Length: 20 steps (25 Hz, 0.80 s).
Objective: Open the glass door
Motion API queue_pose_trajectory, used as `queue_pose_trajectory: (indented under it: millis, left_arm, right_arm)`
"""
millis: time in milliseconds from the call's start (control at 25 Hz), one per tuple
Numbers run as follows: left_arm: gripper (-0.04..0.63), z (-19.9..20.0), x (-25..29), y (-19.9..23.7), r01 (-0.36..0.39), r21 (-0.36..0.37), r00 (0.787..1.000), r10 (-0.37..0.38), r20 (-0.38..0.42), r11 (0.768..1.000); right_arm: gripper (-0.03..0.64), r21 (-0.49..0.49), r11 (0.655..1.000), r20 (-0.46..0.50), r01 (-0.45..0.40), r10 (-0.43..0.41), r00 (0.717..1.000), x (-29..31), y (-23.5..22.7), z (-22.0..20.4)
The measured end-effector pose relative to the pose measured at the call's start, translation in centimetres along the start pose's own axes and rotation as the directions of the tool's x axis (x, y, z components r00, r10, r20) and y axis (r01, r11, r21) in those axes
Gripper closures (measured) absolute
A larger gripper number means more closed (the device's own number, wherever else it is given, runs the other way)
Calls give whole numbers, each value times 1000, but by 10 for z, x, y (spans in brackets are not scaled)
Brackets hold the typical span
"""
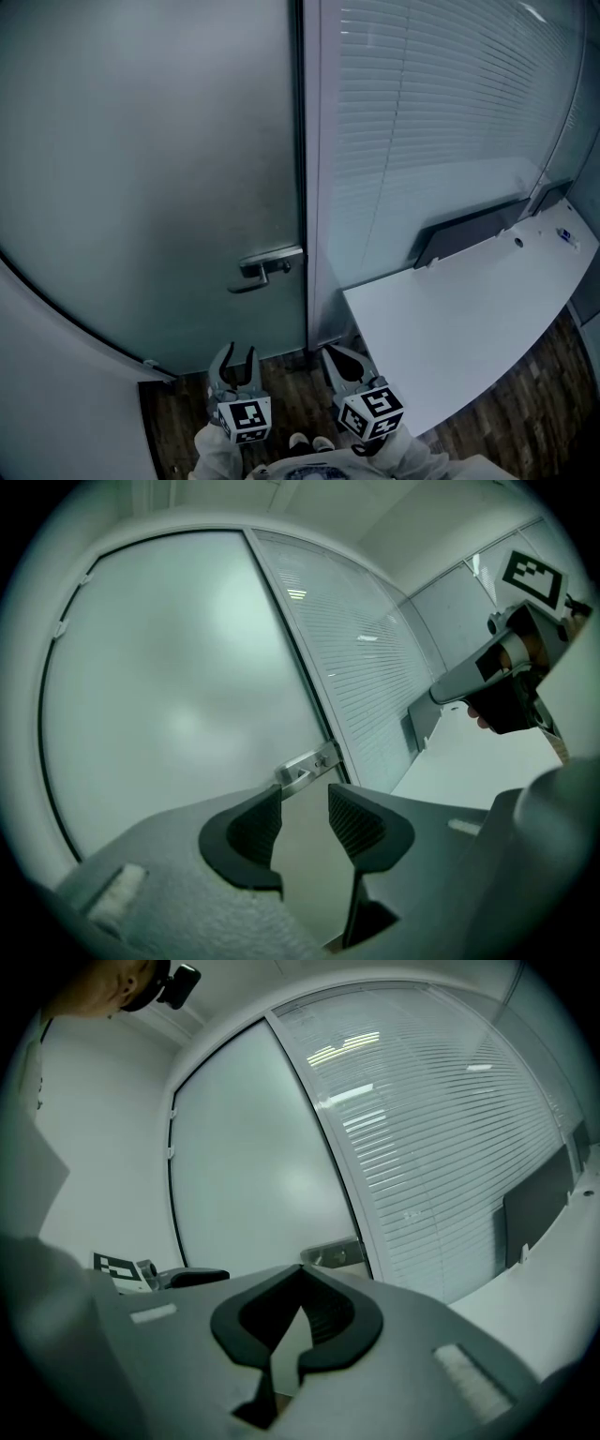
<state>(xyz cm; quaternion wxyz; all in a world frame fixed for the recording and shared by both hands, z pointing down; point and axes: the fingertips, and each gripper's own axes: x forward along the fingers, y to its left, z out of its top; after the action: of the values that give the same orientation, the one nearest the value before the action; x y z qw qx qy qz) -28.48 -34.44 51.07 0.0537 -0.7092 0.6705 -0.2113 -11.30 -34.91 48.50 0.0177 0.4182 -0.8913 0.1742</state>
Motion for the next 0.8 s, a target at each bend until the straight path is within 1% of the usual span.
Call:
queue_pose_trajectory:
  millis: [80, 120, 160, 200, 240, 320, 360, 400, 560, 600, 800]
  left_arm:
    - [421, -4, 8, -1, 21, 51, 1000, -21, -13, 998]
    - [410, -5, 12, -1, 27, 92, 999, -26, -19, 995]
    - [407, -4, 16, 0, 25, 148, 999, -22, -23, 989]
    - [400, -2, 20, 3, 14, 221, 1000, -10, -22, 975]
    - [399, 0, 25, 5, -2, 306, 1000, 8, -15, 952]
    - [399, 2, 39, 7, -28, 458, 999, 32, -1, 888]
    - [399, 2, 46, 8, -32, 510, 999, 36, 1, 860]
    - [399, 0, 55, 9, -33, 548, 999, 38, 2, 836]
    - [399, -13, 86, 11, -24, 659, 999, 41, -11, 752]
    - [399, -16, 94, 12, -18, 678, 999, 41, -17, 734]
    - [399, -31, 129, 13, 7, 747, 998, 38, -43, 665]
  right_arm:
    - [612, -2, 1000, -1, 4, -4, 1000, 3, 1, 0]
    - [612, -2, 1000, -2, 7, -7, 1000, 4, 2, 1]
    - [612, -1, 1000, -2, 11, -11, 1000, 5, 2, 3]
    - [612, -1, 1000, -3, 16, -16, 1000, 5, 2, 4]
    - [612, 0, 1000, -5, 20, -20, 1000, 6, 2, 5]
    - [612, -2, 1000, -7, 29, -29, 1000, 7, 0, 4]
    - [612, -3, 999, -7, 36, -36, 999, 7, -1, 4]
    - [612, -3, 999, -8, 43, -43, 999, 6, -3, 4]
    - [612, 1, 996, -9, 89, -89, 996, -2, -14, 4]
    - [612, 2, 995, -8, 103, -103, 995, -5, -18, 5]
    - [612, 7, 988, -9, 157, -157, 988, -17, -33, 4]
